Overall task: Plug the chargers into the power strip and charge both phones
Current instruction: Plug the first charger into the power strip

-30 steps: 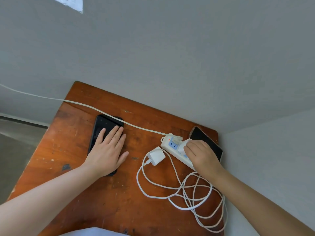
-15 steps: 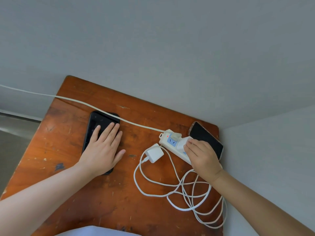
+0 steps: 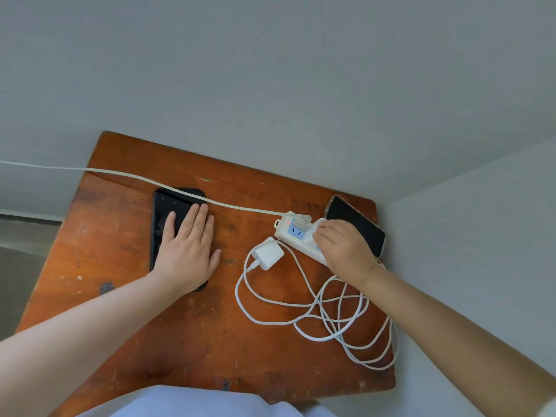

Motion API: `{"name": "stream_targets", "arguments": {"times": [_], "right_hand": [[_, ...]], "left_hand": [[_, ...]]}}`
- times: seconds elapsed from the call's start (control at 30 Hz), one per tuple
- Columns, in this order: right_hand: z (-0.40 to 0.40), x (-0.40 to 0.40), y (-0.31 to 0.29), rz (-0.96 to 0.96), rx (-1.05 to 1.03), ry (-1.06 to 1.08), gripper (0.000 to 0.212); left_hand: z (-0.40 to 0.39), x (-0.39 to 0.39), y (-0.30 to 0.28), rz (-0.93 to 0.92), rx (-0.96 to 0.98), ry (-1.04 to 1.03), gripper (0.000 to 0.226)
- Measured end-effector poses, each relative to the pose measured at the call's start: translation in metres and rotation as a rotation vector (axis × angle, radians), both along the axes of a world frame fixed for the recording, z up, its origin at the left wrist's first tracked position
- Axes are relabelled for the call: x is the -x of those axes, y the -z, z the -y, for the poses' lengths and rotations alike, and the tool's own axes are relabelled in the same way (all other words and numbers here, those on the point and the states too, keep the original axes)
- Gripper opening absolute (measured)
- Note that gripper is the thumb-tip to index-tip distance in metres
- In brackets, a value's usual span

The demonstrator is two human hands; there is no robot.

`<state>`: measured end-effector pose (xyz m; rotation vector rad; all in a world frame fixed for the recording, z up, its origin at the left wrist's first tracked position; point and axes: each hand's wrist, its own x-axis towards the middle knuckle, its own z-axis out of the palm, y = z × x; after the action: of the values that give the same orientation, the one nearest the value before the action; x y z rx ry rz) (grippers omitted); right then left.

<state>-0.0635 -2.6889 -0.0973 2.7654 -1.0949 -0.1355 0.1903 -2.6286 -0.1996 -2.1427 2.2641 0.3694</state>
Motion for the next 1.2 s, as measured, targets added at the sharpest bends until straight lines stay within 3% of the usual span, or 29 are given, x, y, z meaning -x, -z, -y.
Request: {"name": "stream_targets", "arguments": {"times": [0.43, 0.67, 1.2], "right_hand": [[-0.008, -0.002, 0.004, 0.058, 0.031, 0.083, 0.056], [-0.013, 0.002, 0.005, 0.083, 0.040, 0.145, 0.058], [-0.020, -0.001, 0.009, 0.055, 0.013, 0.173, 0.049]], "left_hand": [[0.005, -0.001, -0.003, -0.046, 0.005, 0.022, 0.068], [0.010, -0.002, 0.000, 0.012, 0.017, 0.134, 0.069], [0.010, -0.003, 0.004, 0.012, 0.062, 0.151, 0.065]]}}
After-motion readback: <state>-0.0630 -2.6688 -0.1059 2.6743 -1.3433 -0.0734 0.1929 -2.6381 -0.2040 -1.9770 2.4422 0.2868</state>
